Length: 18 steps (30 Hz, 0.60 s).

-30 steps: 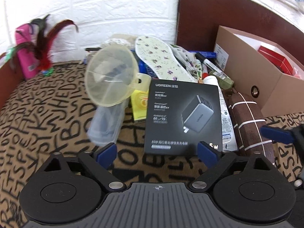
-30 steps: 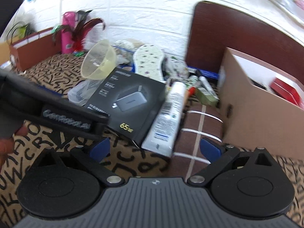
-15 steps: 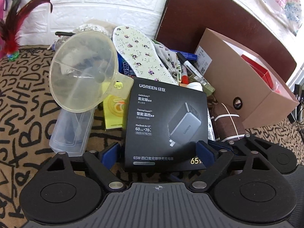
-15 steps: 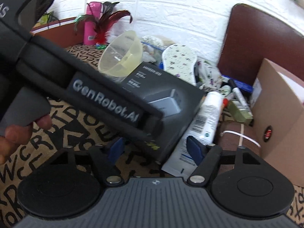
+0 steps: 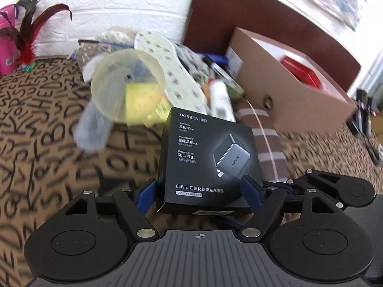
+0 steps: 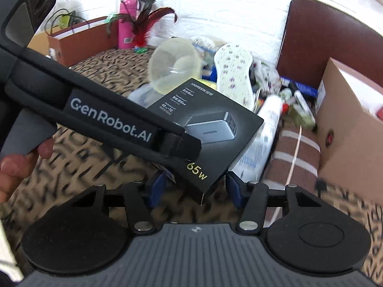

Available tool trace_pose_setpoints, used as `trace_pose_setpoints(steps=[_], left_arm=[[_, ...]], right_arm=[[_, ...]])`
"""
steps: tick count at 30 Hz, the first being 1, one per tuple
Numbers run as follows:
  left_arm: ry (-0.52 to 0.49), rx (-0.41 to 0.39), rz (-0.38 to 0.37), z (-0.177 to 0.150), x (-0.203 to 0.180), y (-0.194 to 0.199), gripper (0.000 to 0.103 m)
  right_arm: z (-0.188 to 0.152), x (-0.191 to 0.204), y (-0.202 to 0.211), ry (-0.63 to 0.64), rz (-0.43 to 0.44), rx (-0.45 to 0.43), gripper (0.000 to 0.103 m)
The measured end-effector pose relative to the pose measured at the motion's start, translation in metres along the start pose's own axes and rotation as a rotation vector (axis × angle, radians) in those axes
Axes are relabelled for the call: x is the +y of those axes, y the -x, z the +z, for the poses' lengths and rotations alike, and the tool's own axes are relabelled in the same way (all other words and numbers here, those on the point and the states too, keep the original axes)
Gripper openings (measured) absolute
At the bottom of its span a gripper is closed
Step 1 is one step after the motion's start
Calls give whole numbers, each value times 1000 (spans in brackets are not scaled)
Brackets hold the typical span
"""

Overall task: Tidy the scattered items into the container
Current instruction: 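Grasp the black UGREEN charger box with the left gripper, then carry the charger box to the cardboard box and lower it inside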

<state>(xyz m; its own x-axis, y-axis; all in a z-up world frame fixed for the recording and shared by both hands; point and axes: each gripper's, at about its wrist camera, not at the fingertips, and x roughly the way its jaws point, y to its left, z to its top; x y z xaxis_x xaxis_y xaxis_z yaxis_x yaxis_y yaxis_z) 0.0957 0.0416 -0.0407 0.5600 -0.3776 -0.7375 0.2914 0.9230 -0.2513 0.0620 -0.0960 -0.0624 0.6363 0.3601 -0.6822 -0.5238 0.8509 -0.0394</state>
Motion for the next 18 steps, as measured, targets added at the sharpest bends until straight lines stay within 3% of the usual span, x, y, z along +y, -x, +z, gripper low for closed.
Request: trace_pose_setpoints(steps=[5,7,10,15,18], left_arm=[[-10,66,-69,-42,-19,19,77],[-9,97,-105,-53,-24,19,85],[-29,92,-67,-59,-28,19,93],[-38,80,-37,-50,-26,19,93],[-24,95,-77,-47,-24,12,87]], right_arm=[[-40,14,43,3,15,40,60],[-55,16,57,-8,18,49,62],[-66,12,70,-50,22,34,65],[-63,14,74,-53,27,5,67],[-65,17,70,-48,35,6,70]])
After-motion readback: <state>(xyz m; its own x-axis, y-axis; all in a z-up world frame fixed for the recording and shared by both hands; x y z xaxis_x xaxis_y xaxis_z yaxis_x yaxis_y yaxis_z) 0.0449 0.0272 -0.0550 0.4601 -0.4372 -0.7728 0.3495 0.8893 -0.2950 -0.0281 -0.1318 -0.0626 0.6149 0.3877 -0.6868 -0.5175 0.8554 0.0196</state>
